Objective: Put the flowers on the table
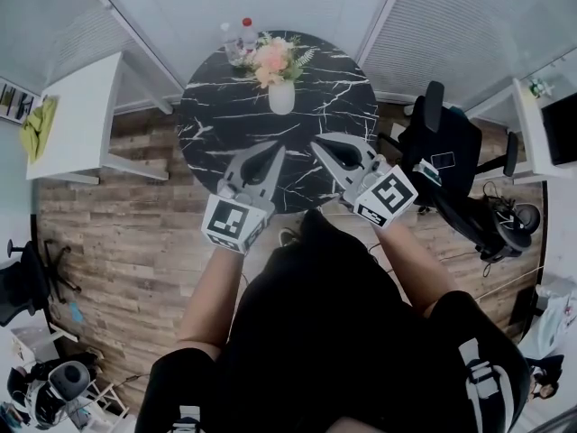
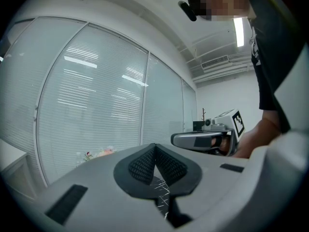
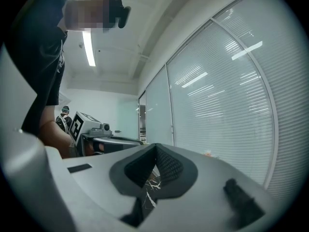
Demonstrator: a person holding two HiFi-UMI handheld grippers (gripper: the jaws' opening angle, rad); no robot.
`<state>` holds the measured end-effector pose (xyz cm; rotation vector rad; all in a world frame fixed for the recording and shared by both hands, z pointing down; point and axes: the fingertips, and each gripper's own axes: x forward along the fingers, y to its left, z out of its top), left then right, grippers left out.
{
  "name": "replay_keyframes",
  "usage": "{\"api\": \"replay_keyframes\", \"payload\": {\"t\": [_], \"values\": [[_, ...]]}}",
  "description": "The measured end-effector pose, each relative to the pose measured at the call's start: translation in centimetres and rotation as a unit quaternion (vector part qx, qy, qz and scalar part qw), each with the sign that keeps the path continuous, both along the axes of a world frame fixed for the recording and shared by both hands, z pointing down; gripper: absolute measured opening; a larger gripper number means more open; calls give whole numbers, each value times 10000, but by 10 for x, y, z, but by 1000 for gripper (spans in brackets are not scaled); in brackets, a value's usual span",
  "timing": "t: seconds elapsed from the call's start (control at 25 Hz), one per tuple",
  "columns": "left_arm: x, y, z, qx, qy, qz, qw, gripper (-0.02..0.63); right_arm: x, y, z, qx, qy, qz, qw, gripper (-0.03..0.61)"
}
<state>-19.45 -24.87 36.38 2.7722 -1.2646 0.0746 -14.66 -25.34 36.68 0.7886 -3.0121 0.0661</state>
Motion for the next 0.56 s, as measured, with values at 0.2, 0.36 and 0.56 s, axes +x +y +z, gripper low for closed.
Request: {"api": "replay_keyframes", "payload": {"t": [0.2, 0.36, 0.56], "values": [[-3, -1, 1, -7, 1, -35, 10000, 12, -3, 0, 1, 10, -17, -20, 10000, 20], [-2, -1, -1, 20, -13, -48, 10000, 12, -4, 1, 1, 13, -18, -41, 10000, 20], [-4, -5, -1, 20, -15, -67, 10000, 12, -6, -3, 1, 5, -24, -48, 10000, 20]]}}
